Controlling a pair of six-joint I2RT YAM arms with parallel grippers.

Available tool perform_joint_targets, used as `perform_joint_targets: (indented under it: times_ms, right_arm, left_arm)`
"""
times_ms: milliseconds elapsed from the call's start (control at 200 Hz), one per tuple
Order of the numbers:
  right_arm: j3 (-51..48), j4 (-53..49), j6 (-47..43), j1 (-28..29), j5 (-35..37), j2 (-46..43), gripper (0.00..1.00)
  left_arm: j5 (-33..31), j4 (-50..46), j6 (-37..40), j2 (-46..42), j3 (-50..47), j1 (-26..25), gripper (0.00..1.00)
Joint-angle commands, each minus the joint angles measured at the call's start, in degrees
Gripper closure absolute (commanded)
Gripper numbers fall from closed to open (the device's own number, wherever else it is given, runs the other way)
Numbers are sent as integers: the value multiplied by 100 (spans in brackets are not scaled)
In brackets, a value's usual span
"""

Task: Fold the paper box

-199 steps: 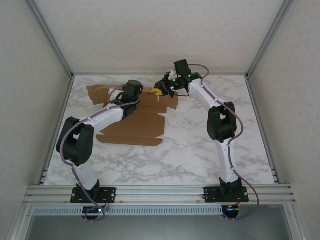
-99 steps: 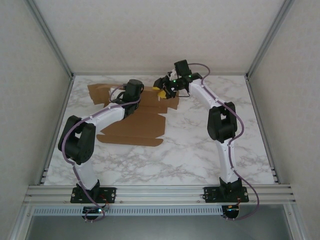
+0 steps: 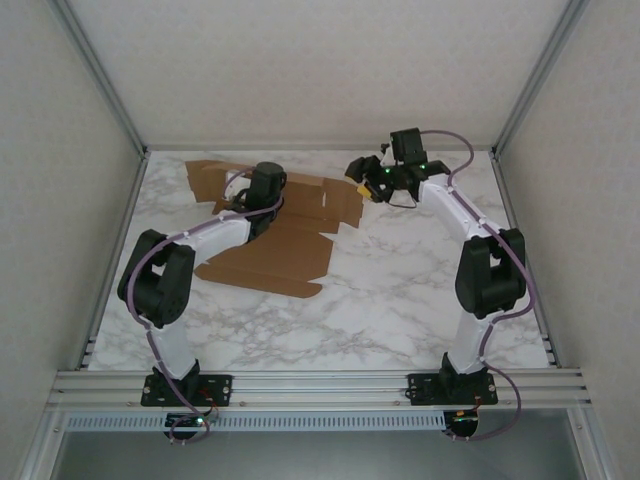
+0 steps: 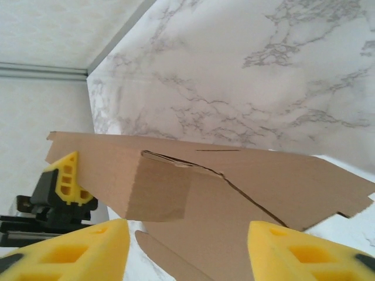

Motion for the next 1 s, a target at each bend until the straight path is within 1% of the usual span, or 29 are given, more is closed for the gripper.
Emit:
perform_joint_targets:
  times_ms: [0, 75, 195, 255, 345, 471, 581, 741, 866, 936, 996]
  right_arm:
    - [-504, 67, 37, 152, 90, -253, 51]
    - [-735, -80, -108, 368, 304, -314, 60]
    - [-872, -459, -514, 852, 1012, -177, 64]
    - [-830, -532, -589, 945, 1154, 23, 66]
    - [-511, -728, -784, 960, 1429, 429, 68]
    - [346, -1191, -1201, 915, 1884, 1102, 70]
    - [924, -1225, -1366, 771, 1763, 1638, 70]
    - [1648, -1104, -1533, 605, 1430, 2173, 71]
    - [2135, -1137, -1639, 594, 1071, 2457, 70]
    - [2160, -1173, -1573, 594, 950, 2464, 70]
    - [1914, -1060, -1509, 621, 846, 2309, 68]
  left_arm:
    - [108, 443, 400, 210, -245, 66, 100]
    - [212, 695, 439, 284, -270, 106, 100]
    - [253, 522, 343, 422, -179, 186, 100]
    - [150, 310, 274, 421, -143, 213, 100]
    - [71, 212, 234, 375, -135, 214, 100]
    - [-19, -3, 135, 303, -105, 203, 100]
    - [-61, -67, -46, 201, -232, 197, 100]
    - [-130, -117, -170, 142, -335, 199, 100]
    - [-268, -354, -213, 214, -136, 199, 100]
    - [-325, -311, -129, 318, -19, 205, 100]
    - [-307, -279, -80, 420, 94, 238, 100]
